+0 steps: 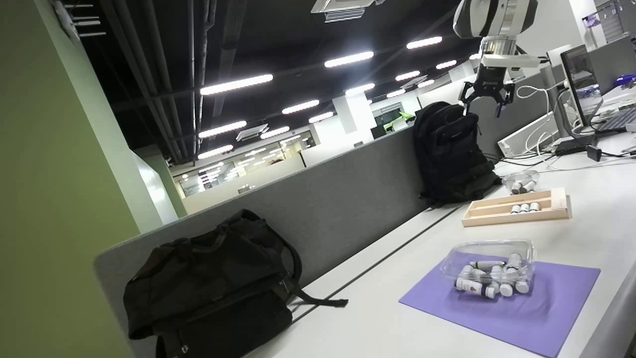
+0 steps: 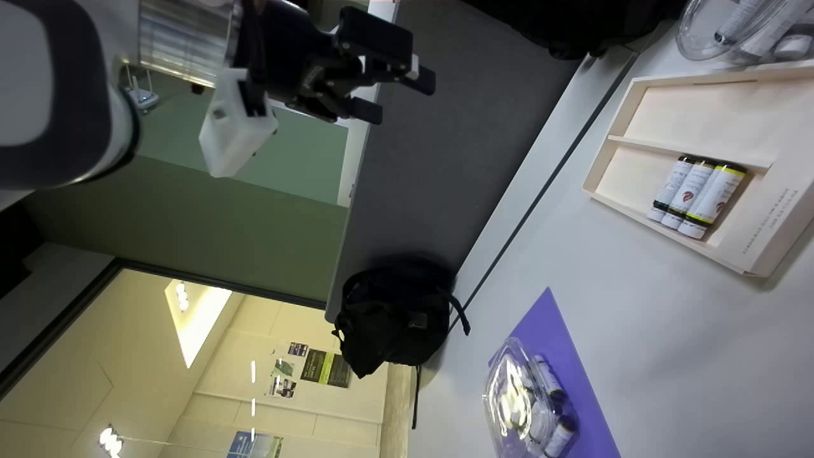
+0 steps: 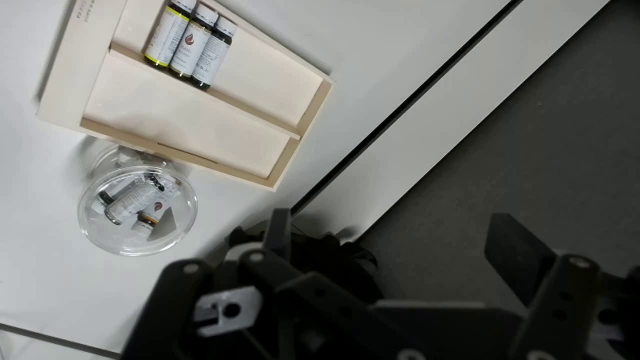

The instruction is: Take the three bottles off the tray and put them on the counter

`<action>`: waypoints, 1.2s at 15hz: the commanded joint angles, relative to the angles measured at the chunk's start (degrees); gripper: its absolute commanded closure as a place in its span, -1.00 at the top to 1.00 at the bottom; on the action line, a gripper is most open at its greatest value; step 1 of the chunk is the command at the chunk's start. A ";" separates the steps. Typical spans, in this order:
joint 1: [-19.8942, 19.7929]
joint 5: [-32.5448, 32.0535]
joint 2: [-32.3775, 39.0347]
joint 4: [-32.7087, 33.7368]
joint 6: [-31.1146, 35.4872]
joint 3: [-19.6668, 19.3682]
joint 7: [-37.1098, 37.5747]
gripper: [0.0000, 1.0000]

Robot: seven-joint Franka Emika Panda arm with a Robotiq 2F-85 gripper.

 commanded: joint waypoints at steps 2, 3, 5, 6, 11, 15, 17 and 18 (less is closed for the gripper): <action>-2.26 -2.54 10.59 7.32 1.92 2.46 10.73 1.00; -2.67 -3.44 12.41 8.30 1.88 2.80 12.03 1.00; -3.40 -5.76 15.50 9.85 2.18 3.40 14.15 1.00; -3.98 -7.21 16.20 10.50 0.36 3.72 14.04 1.00; -5.21 -6.99 16.04 8.69 2.61 5.40 11.83 1.00; -5.22 -6.98 16.03 8.98 2.40 5.39 11.96 1.00; -5.44 -6.71 16.93 9.03 2.98 5.68 11.83 1.00; -5.94 -6.32 17.82 8.78 4.03 6.27 11.06 1.00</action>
